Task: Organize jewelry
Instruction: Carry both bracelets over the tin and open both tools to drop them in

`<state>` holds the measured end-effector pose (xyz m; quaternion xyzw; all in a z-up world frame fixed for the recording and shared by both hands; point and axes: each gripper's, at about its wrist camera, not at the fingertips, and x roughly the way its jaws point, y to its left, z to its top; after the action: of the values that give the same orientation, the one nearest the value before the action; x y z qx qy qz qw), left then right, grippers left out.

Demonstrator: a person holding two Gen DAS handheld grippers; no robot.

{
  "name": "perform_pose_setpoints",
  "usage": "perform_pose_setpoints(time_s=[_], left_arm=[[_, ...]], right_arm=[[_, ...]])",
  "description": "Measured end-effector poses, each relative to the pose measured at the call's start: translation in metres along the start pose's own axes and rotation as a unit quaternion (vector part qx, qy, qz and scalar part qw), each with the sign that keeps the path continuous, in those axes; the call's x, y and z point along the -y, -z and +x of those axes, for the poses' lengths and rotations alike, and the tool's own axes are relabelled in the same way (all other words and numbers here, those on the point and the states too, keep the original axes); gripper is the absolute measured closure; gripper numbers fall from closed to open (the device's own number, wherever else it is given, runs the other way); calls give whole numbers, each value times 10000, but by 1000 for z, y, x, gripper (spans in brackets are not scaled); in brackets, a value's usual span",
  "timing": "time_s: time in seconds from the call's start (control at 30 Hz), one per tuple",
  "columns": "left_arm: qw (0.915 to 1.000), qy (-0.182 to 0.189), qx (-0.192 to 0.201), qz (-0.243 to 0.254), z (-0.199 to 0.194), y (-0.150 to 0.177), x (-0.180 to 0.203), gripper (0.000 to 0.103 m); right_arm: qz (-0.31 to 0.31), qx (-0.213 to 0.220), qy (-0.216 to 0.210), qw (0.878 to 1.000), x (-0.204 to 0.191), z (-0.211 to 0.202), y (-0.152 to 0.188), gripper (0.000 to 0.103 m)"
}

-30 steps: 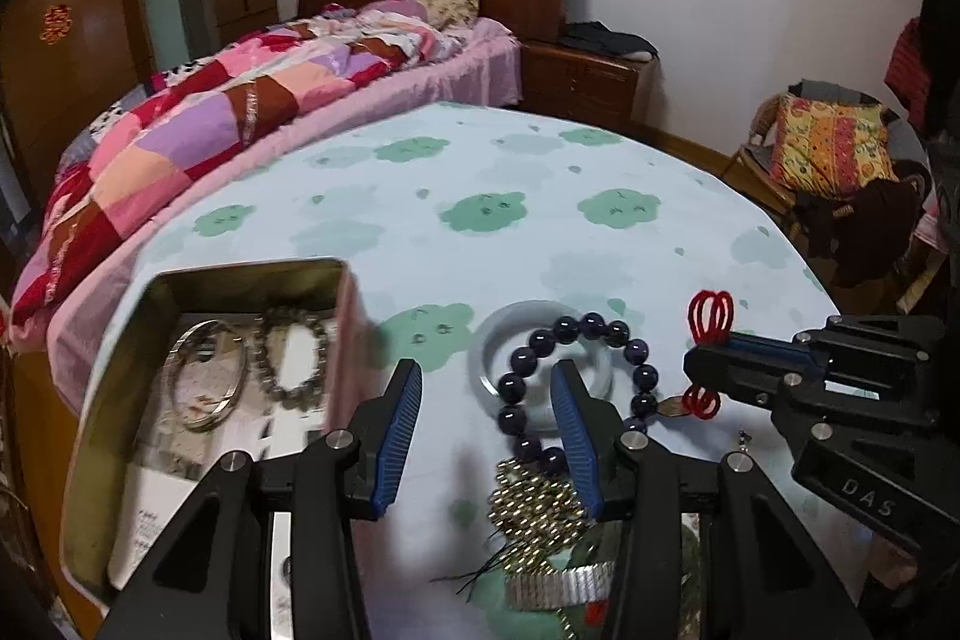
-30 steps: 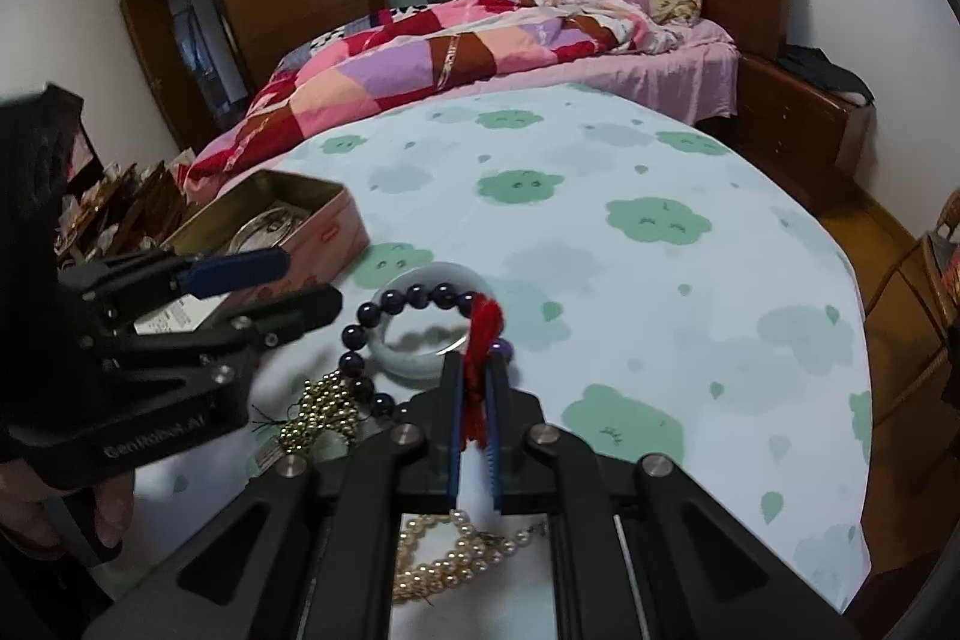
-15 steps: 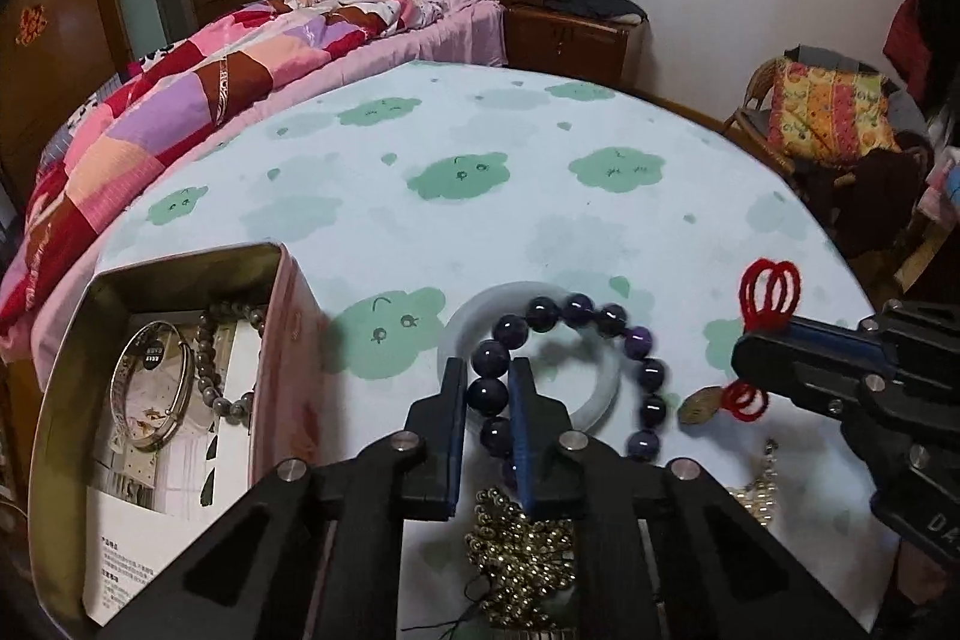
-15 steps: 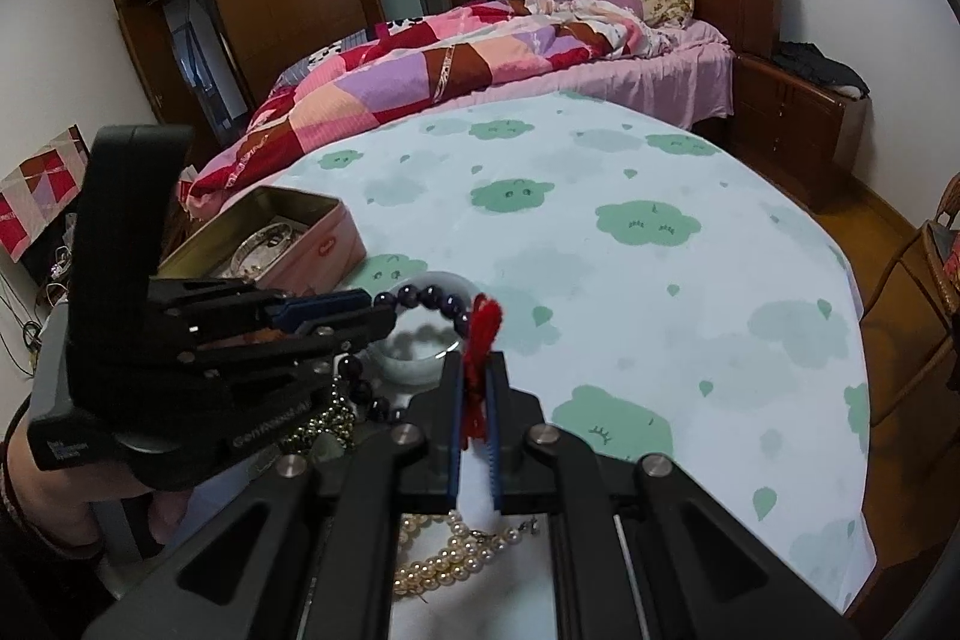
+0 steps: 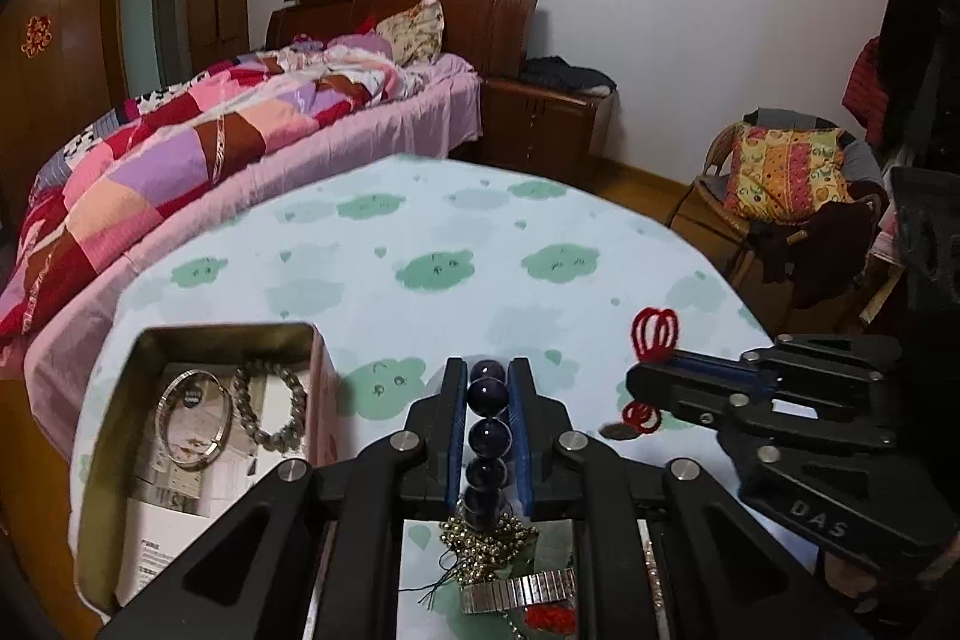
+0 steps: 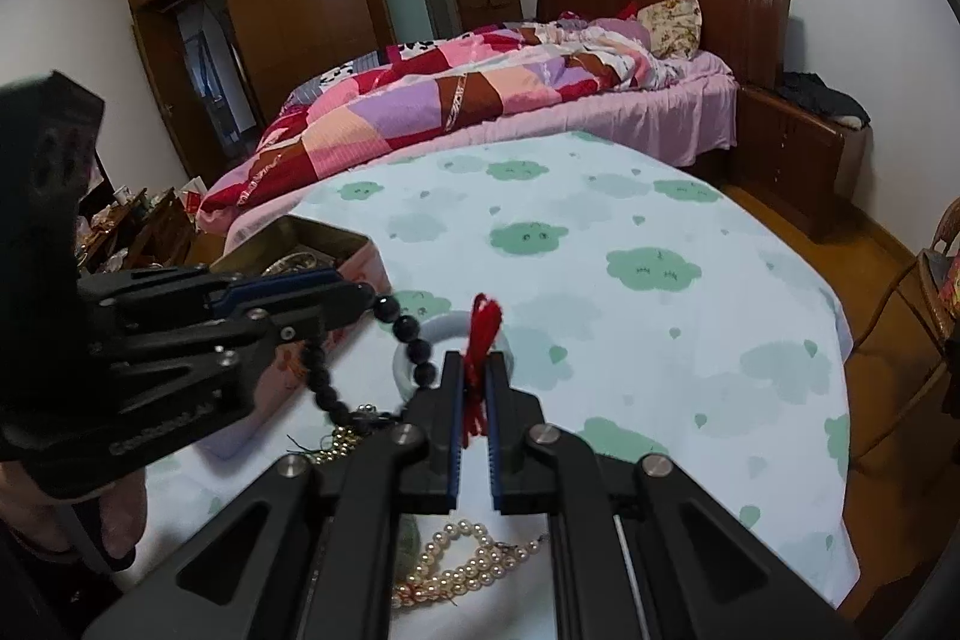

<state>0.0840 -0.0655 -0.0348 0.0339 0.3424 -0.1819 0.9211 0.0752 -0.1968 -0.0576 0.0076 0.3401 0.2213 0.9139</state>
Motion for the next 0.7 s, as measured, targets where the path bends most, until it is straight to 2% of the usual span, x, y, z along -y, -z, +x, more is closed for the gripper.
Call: perform_pose_setpoints(time_s=[0.7], left_arm=[[9987, -236, 442, -68, -39, -14, -27, 90]], right_arm=[[-496, 182, -118, 9985, -31, 2, -30, 94]])
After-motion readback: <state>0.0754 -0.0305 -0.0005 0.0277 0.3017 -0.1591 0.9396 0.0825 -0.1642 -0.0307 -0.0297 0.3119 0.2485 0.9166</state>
